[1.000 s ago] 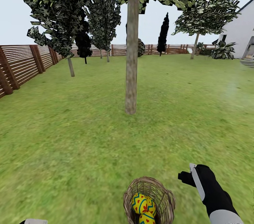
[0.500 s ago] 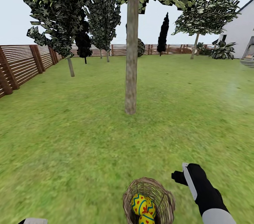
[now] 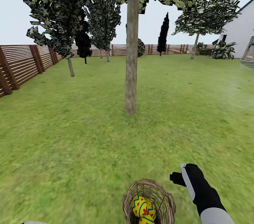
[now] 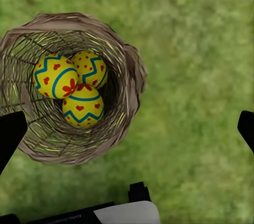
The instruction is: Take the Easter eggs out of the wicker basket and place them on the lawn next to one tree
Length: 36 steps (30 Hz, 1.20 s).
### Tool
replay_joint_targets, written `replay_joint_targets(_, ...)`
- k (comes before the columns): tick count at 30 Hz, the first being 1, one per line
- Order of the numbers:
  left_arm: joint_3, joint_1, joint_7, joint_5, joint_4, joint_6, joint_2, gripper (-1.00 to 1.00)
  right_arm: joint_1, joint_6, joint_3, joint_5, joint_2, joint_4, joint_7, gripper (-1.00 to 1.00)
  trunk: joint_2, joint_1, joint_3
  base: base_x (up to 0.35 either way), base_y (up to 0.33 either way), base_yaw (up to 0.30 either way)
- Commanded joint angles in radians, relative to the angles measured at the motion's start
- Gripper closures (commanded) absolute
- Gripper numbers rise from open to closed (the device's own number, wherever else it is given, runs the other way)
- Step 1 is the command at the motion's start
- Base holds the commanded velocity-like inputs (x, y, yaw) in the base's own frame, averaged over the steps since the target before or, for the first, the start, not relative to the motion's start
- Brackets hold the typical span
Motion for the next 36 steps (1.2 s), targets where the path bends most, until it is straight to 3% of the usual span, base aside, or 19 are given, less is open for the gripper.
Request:
replay_joint_targets(1,0.002,0.002,-0.004,-0.002,-0.001,-0.001,0.0,-1.0,-0.001,0.004,-0.001,-0.005,0.0,-0.001,-0.005,-1.0,-0.001,0.0,-0.001,0.002,0.0,0.0)
replay_joint_targets(8,0.004,0.007,-0.001,-0.001,-0.014,0.004,-0.001,-1.0,-0.002,0.007,0.006,0.0,-0.001,-0.001,-0.006,-1.0,-0.001,0.0,-0.001,0.0,0.0,0.0)
replay_joint_targets(17,0.003,0.008,0.03,0.001,-0.027,0.009,-0.01,-1.0,-0.022,0.005,0.089,-0.001,0.002,0.014,-0.005,-1.0,-0.001,0.0,-0.001,0.0,0.0,0.0)
replay_joint_targets(20,0.003,0.008,0.052,0.002,-0.029,0.009,-0.011,-1.0,-0.023,0.003,0.1,-0.005,0.0,0.021,-0.004,-1.0,-0.001,0.0,-0.001,0.0,0.0,0.0)
replay_joint_targets(26,0.002,0.007,0.071,0.001,-0.047,0.01,-0.013,-1.0,-0.024,0.002,0.108,-0.008,0.002,0.028,-0.005,-1.0,-0.036,0.019,-0.017,0.0,0.0,0.0)
replay_joint_targets(36,0.001,0.008,0.094,-0.001,-0.05,0.01,-0.013,-1.0,-0.024,0.001,0.108,-0.009,-0.001,0.04,-0.004,-1.0,-0.036,0.019,-0.017,0.0,0.0,0.0)
